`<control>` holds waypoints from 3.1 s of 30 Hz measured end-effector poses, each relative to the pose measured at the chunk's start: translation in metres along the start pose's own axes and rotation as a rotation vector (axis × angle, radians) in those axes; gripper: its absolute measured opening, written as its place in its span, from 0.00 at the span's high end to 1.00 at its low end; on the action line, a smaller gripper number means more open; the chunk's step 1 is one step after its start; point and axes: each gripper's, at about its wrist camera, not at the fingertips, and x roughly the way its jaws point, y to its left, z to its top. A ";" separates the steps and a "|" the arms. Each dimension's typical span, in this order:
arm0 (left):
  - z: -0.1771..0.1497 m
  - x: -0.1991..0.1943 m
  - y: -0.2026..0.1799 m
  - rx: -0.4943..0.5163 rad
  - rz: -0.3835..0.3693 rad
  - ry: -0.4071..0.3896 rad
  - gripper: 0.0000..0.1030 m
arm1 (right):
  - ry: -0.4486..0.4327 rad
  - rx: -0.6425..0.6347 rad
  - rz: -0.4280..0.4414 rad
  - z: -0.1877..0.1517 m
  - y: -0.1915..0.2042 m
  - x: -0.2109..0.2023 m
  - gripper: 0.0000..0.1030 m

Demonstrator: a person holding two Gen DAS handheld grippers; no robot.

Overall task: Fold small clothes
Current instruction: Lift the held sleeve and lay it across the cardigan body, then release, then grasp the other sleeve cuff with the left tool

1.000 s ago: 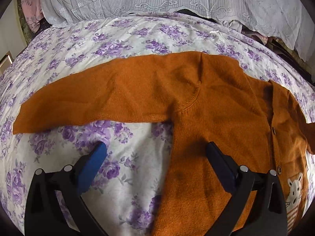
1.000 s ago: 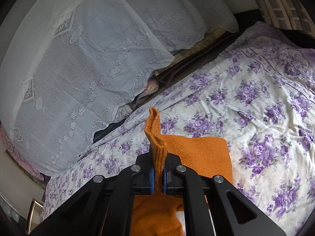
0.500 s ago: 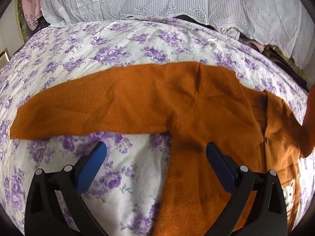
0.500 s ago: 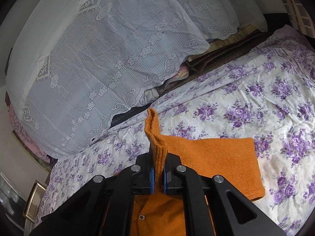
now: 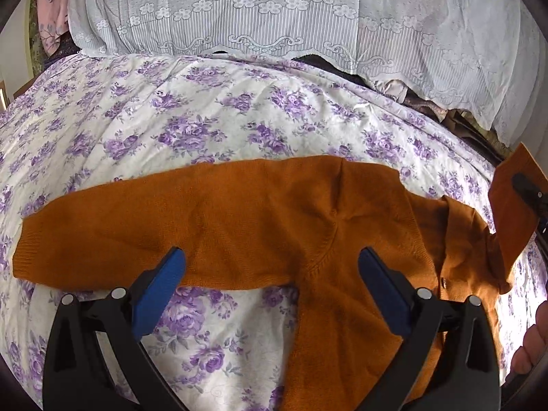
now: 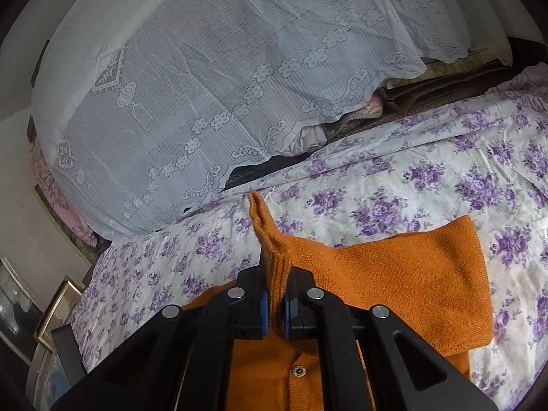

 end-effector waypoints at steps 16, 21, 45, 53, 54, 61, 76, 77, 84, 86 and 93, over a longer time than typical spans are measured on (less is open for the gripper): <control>-0.004 0.009 -0.002 0.012 0.018 0.027 0.04 | 0.161 -0.097 -0.035 -0.050 0.026 0.062 0.93; -0.006 0.011 -0.003 0.023 0.030 0.031 0.04 | 0.251 -0.108 -0.055 -0.068 0.021 0.083 0.91; 0.008 -0.022 -0.100 0.223 -0.134 -0.013 0.04 | 0.157 0.034 -0.085 0.017 -0.106 -0.001 0.97; -0.008 0.071 -0.117 0.251 -0.059 0.170 0.04 | 0.272 0.039 -0.230 0.000 -0.155 0.055 1.00; -0.007 0.068 -0.116 0.260 -0.058 0.175 0.04 | 0.257 0.044 -0.222 0.001 -0.153 0.048 1.00; -0.011 0.043 -0.099 0.231 -0.077 0.147 0.04 | 0.238 -0.051 -0.116 -0.029 -0.117 -0.009 0.96; -0.024 -0.024 0.057 -0.125 -0.011 0.127 0.04 | 0.139 0.041 -0.094 -0.068 -0.132 -0.086 0.75; -0.025 -0.024 0.078 -0.197 -0.015 0.129 0.04 | 0.134 0.054 -0.084 -0.070 -0.135 -0.089 0.75; -0.027 -0.015 0.168 -0.613 -0.161 0.068 0.10 | 0.066 0.055 -0.079 -0.075 -0.137 -0.088 0.67; -0.020 -0.010 0.170 -0.623 -0.121 0.061 0.23 | 0.088 0.077 -0.074 -0.076 -0.141 -0.083 0.67; -0.015 -0.013 0.176 -0.571 -0.015 0.050 0.88 | 0.124 0.135 -0.055 -0.078 -0.152 -0.075 0.67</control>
